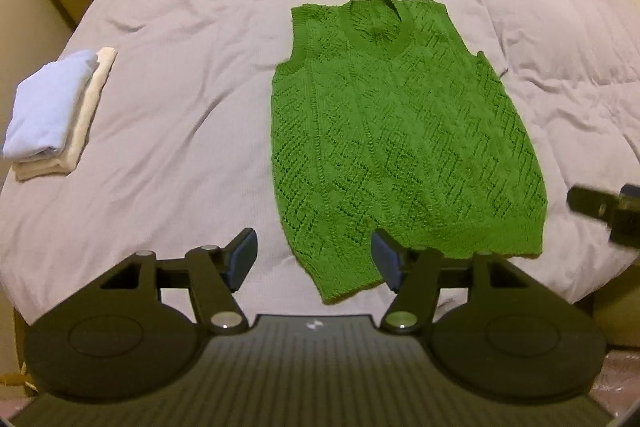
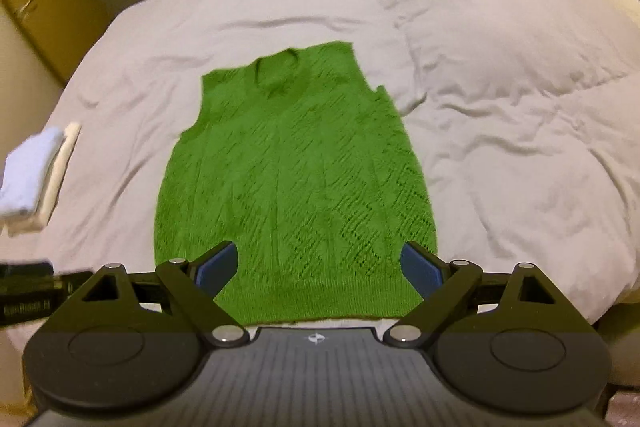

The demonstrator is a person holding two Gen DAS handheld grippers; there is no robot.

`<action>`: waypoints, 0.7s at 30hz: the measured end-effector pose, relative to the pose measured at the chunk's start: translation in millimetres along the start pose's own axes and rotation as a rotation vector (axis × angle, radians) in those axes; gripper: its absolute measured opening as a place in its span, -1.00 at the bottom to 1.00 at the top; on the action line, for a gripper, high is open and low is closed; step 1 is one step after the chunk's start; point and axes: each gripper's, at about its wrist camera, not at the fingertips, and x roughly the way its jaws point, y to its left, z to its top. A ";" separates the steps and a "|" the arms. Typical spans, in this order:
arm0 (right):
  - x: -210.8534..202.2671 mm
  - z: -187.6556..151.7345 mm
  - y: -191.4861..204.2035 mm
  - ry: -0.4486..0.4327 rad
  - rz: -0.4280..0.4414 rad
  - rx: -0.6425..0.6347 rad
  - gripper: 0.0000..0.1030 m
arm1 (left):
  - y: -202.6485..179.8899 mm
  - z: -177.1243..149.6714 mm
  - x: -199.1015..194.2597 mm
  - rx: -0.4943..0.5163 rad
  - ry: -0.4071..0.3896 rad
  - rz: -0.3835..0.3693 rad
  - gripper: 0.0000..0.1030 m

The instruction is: Fold clothes

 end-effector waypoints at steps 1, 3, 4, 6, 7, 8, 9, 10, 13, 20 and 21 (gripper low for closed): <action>-0.3 -2.1 -1.3 0.013 0.007 -0.018 0.76 | -4.0 -1.0 -1.6 -0.012 -0.002 0.001 0.15; -0.8 -4.0 -7.0 0.038 0.022 -0.060 0.76 | -13.1 -3.1 -4.0 -0.034 -0.003 0.005 0.15; -2.0 -4.9 -9.6 0.048 0.028 -0.082 0.76 | -19.6 -4.4 -5.4 -0.043 0.001 0.008 0.15; -5.4 -5.1 -18.8 0.061 0.036 -0.121 0.76 | -32.4 -6.8 -8.4 -0.061 0.010 0.013 0.15; -8.2 -5.3 -23.8 0.064 0.042 -0.138 0.76 | -38.9 -8.0 -9.9 -0.070 0.015 0.015 0.15; -10.9 -5.6 -28.8 0.066 0.049 -0.154 0.76 | -47.4 -8.1 -10.7 -0.073 0.017 0.018 0.15; -12.9 -5.9 -34.2 0.069 0.053 -0.168 0.76 | -55.9 -8.2 -11.5 -0.075 0.018 0.021 0.15; -14.7 -6.2 -39.7 0.072 0.056 -0.181 0.76 | -64.5 -8.6 -12.5 -0.078 0.023 0.024 0.15; -16.4 -6.1 -58.5 0.093 0.058 -0.201 0.76 | -86.6 -11.0 -17.6 -0.077 0.031 0.023 0.15; -13.8 -8.1 -79.5 0.131 0.098 -0.228 0.77 | -99.4 -23.7 -28.1 -0.112 0.044 0.068 0.16; -13.1 -7.8 -79.7 0.135 0.105 -0.235 0.77 | -98.0 -24.9 -29.1 -0.120 0.045 0.073 0.16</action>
